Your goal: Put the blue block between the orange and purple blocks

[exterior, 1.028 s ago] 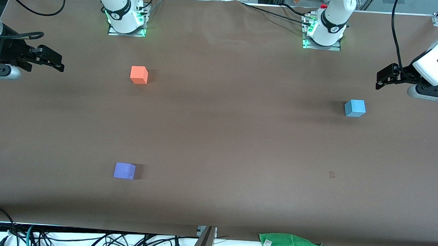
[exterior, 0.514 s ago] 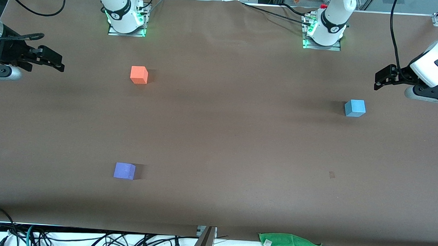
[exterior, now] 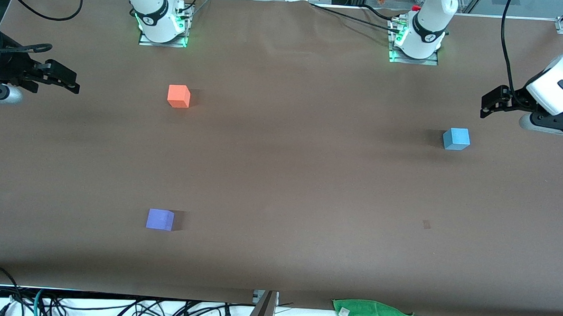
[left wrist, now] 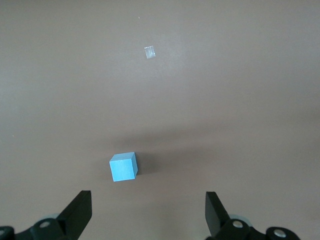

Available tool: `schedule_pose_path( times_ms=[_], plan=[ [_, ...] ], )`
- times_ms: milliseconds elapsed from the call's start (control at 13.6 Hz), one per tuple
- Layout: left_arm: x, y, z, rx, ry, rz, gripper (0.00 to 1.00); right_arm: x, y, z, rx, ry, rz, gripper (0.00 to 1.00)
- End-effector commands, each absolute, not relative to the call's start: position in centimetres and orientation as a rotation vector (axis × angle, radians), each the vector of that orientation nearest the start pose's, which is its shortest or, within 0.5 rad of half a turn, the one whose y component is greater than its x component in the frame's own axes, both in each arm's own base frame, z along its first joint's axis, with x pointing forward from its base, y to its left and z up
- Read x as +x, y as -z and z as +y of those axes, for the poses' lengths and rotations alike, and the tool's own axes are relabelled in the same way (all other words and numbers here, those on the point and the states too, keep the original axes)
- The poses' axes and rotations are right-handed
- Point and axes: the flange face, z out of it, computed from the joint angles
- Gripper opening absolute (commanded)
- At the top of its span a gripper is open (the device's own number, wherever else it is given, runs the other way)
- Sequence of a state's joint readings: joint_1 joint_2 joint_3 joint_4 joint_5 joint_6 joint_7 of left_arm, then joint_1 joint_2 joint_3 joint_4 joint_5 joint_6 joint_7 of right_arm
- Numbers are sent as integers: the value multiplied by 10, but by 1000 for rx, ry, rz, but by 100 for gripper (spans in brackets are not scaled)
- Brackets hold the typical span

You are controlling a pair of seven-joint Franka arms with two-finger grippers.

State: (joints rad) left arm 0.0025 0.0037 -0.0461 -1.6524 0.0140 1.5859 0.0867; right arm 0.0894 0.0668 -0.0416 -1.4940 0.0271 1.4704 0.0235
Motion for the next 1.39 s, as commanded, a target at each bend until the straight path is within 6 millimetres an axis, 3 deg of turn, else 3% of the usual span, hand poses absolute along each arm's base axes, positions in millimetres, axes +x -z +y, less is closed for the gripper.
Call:
schedule_pose_path(
  times_ms=[0, 514, 661, 807, 954, 1028, 1174, 1321],
  plan=[
    [563, -581, -24, -3132, -132, 207, 100, 566, -621, 28, -3105, -121, -47, 99],
    [569, -568, -19, -3133, -169, 205, 100, 566, -622, 29, -3104, -118, -47, 99],
    [568, -573, -5, -3136, -154, 176, 100, 566, -622, 31, -3104, -118, -47, 99],
    [566, -568, 15, -3140, -195, 181, 100, 566, -622, 31, -3103, -118, -45, 99],
    [564, -562, 23, -3140, -217, 172, 100, 566, -622, 32, -3103, -116, -47, 99],
    [565, -556, 34, -3141, -226, 141, 100, 566, -622, 32, -3103, -116, -45, 99],
    [562, -528, 49, -3138, -268, 99, 100, 566, -622, 32, -3104, -116, -44, 99],
    [559, -506, 55, -3132, -240, 90, 100, 566, -622, 32, -3103, -116, -42, 99]
  ],
)
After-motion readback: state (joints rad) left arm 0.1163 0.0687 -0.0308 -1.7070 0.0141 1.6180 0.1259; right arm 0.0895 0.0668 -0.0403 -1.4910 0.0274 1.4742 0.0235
